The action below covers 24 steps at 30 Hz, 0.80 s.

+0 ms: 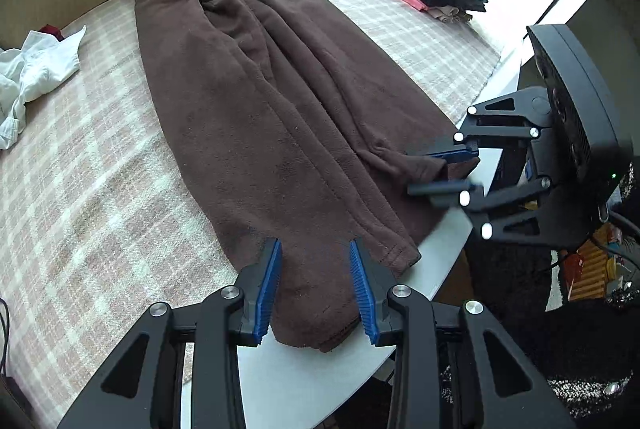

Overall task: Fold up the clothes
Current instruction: 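Move both grippers to the hem of the folded top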

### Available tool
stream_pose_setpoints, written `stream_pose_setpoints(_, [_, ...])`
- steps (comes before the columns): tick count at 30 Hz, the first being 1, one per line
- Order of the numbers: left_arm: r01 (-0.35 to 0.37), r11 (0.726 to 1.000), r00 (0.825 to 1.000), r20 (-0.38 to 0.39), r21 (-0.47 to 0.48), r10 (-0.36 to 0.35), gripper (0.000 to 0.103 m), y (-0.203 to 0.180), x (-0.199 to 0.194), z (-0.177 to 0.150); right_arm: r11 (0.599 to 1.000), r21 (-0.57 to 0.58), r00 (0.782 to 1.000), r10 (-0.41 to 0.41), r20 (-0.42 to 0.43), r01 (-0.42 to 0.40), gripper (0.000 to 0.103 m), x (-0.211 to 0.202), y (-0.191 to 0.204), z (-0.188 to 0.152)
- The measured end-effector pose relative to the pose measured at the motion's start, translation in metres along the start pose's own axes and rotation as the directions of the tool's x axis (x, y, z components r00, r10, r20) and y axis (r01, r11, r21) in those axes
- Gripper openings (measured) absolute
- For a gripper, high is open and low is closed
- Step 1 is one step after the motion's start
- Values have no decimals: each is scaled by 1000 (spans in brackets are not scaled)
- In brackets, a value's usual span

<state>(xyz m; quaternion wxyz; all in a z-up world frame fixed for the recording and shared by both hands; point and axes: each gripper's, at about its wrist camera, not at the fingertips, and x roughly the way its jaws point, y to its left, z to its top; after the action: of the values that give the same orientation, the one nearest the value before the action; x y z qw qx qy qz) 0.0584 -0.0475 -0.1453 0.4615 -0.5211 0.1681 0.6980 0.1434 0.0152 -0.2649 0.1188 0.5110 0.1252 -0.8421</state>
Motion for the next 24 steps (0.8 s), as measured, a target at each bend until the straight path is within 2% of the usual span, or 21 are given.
stream_pose_setpoints(1, [2, 1000, 1000, 7, -11, -2, 33, -1, -1, 0, 1000, -10, 1000, -11, -10, 11, 13, -1, -5, 0])
stream_pose_setpoints(4, [4, 1000, 1000, 27, -17, -3, 33, -8, -2, 2, 999, -22, 999, 41, -31, -42, 13, -15, -21, 2])
stream_pose_setpoints(7, [-5, 1000, 999, 36, -6, 5, 33, -17, 0, 3, 992, -120, 998, 43, -50, -49, 13, -33, -15, 5])
stream_pose_setpoints(10, [-28, 999, 999, 24, -17, 29, 33, -18, 6, 5, 986, -164, 995, 26, -94, -41, 13, -15, -6, 5])
stream_pose_setpoints(13, [-75, 996, 997, 27, -40, 76, 34, -9, -1, -1, 981, -193, 992, -12, -123, -12, 20, -3, 5, 4])
stream_pose_setpoints(16, [-131, 987, 991, 16, -97, 133, 35, 11, -8, -11, 983, -152, 990, 84, -117, -102, 36, -25, 2, -2])
stream_pose_setpoints(18, [-136, 981, 991, -5, -137, 136, 35, 24, -5, -19, 995, 1, 994, 102, -45, -102, 37, -44, -22, -9])
stream_pose_setpoints(20, [-124, 978, 992, -28, -166, 121, 35, 31, -2, -28, 978, 189, 995, 86, 45, -93, 37, -62, -51, -16])
stream_pose_setpoints(22, [-110, 979, 994, -35, -170, 106, 35, 30, 3, -28, 924, 377, 996, 30, 84, -59, 38, -65, -80, -29])
stream_pose_setpoints(24, [-99, 980, 995, -48, -173, 92, 37, 29, 8, -25, 866, 498, 999, 15, 52, -39, 38, -52, -100, -39])
